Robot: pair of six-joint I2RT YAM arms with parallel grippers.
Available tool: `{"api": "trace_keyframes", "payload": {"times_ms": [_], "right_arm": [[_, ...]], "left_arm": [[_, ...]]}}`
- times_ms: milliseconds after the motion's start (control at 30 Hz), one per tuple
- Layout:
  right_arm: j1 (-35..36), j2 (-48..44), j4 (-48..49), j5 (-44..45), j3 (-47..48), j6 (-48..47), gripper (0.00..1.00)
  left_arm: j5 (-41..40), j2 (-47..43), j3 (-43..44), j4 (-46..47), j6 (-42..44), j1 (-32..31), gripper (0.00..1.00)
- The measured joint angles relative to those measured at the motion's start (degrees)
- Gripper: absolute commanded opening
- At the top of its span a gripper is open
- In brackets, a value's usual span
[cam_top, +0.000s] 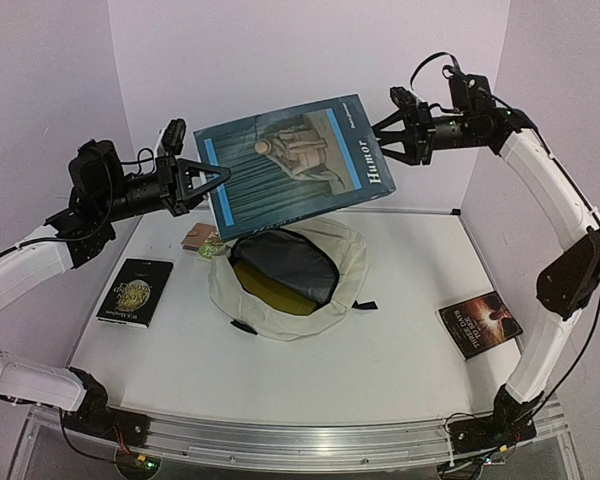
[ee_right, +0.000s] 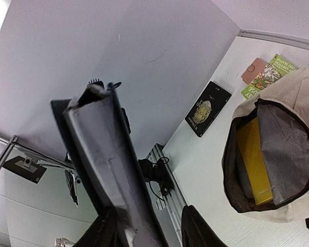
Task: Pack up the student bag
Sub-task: Pick up the book from the center of the board.
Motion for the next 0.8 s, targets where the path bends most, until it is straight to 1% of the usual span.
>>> {"api": "trace_keyframes", "payload": {"times_ms": [33,67,133,233,367,500,567,667,800], "right_arm": [[-0.02,0.24,0.09,0.83,0.0,-0.24,0.75],[-0.02,0.53,0.22,1.9,0.0,-0.33,0.81],[-0.07,1.14,-0.22,5.29,0.15,-1.45,0.84],[-0.25,3.43,-3.99,14.98,3.54,-6.28,0.84],[-0.34,6.88,-7.46,29.59,8.08,-16.25,0.81],[1.05,7.68,-8.12,42.0,5.23,-27.68,0.8],[3.2,8.37,-8.04,46.77,2.83,-32.68,0.79],[7.19,11.52,-7.53,50.65,1.81,-37.51,0.78],[11.23,19.65,-6.32,52.02,4.4,-40.47,0.76]], "left_arm": [[-0.31,-0.2,-0.09,0.0,-0.28,0.0,0.0],[-0.91,-0.59,-0.32,-0.06,-0.53,0.0,0.0],[-2.35,-1.36,-0.83,-0.84,-0.96,-0.04,0.0],[-6.72,-3.3,-2.57,-2.89,-1.53,-0.04,0.01],[-15.0,-8.3,-6.27,-8.18,-3.21,-0.04,0.01],[-24.09,-15.0,-10.07,-14.73,-5.83,-0.04,0.01],[-27.57,-17.96,-11.27,-18.02,-7.49,-0.04,0.0],[-31.49,-20.84,-11.98,-22.49,-9.73,-0.02,0.0],[-34.64,-21.7,-11.99,-27.81,-11.85,-0.03,0.0]]}}
